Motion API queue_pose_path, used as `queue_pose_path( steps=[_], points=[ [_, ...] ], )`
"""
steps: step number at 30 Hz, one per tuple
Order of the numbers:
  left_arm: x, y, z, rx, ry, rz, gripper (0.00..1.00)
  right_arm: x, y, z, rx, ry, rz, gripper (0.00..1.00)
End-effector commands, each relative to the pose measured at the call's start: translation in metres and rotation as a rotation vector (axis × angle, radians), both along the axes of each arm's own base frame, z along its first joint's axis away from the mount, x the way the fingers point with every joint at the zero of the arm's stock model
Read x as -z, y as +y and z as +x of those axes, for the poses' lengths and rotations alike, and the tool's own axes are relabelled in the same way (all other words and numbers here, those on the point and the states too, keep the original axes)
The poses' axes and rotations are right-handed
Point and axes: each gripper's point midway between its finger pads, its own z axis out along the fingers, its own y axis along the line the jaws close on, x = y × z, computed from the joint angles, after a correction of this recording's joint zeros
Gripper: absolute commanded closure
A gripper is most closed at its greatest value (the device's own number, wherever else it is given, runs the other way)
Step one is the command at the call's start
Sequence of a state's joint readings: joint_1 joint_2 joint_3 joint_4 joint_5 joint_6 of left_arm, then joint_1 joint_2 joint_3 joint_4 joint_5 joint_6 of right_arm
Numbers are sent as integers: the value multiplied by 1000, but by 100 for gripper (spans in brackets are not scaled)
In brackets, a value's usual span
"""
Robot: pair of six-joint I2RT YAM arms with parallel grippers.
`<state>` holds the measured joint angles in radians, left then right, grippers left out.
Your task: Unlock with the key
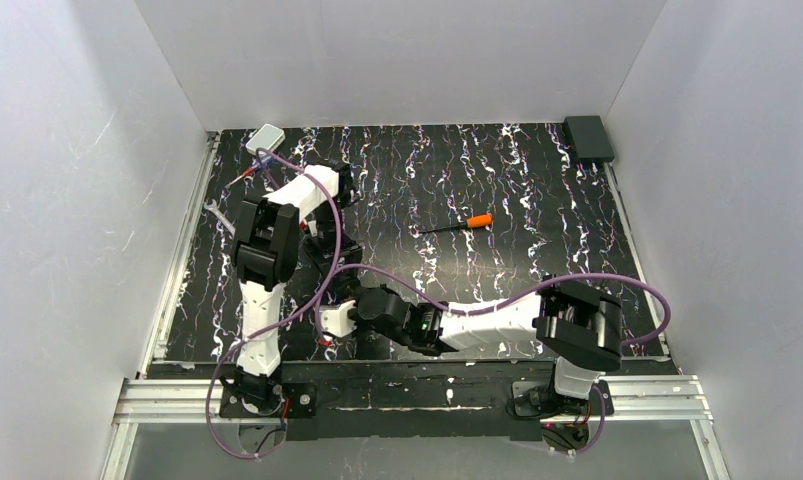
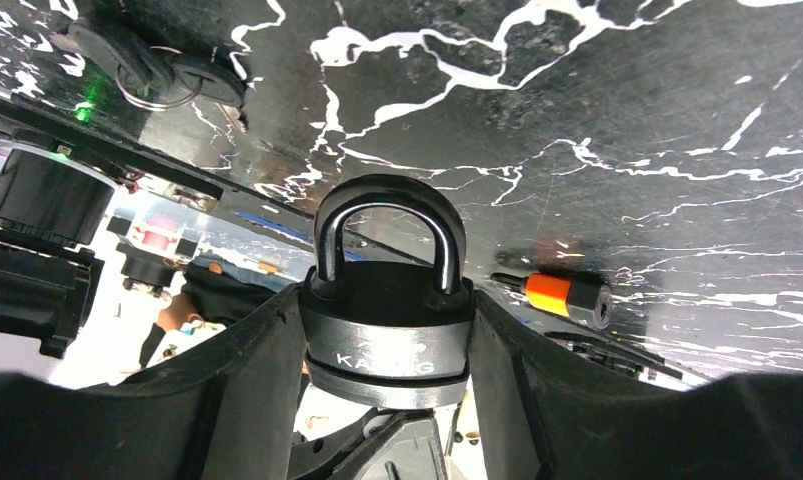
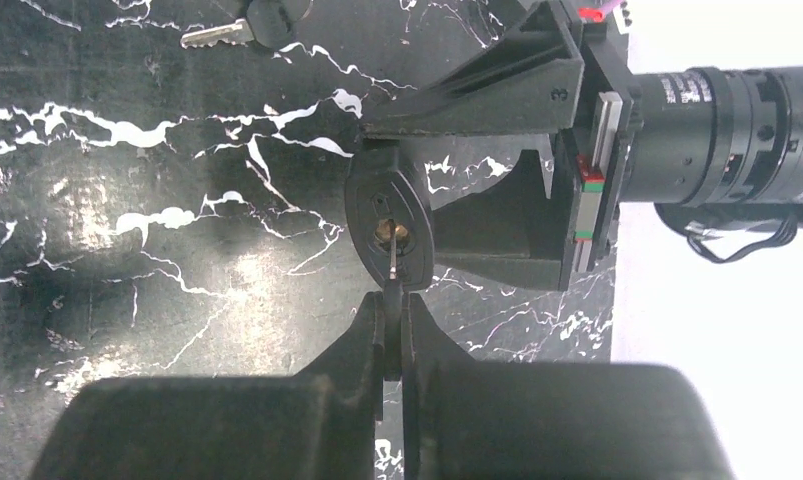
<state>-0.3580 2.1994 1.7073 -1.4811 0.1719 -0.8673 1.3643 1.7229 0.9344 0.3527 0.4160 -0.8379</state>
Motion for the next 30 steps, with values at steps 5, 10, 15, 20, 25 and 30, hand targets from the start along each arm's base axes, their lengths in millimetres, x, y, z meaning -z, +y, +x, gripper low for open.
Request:
queue_pose_path(
  steps=[5,10,15,20,25,30],
  points=[
    [-66,-16,-36,-131,132,-78,100,-58,28,0,43,65,233,99],
    [-67,-15,-35,-127,128,-72,100,-50,22,-1,6,3,167,99],
    [-66,-14,-35,-127,127,-67,100,-44,21,3,21,-58,110,99],
    [-66,-14,-35,-128,124,-63,100,-53,32,5,101,68,188,99],
    [-66,-13,-36,-128,126,-57,100,-48,31,4,92,71,182,99],
    [-65,-13,-36,-127,126,-55,100,-47,27,2,66,48,167,99]
  ],
)
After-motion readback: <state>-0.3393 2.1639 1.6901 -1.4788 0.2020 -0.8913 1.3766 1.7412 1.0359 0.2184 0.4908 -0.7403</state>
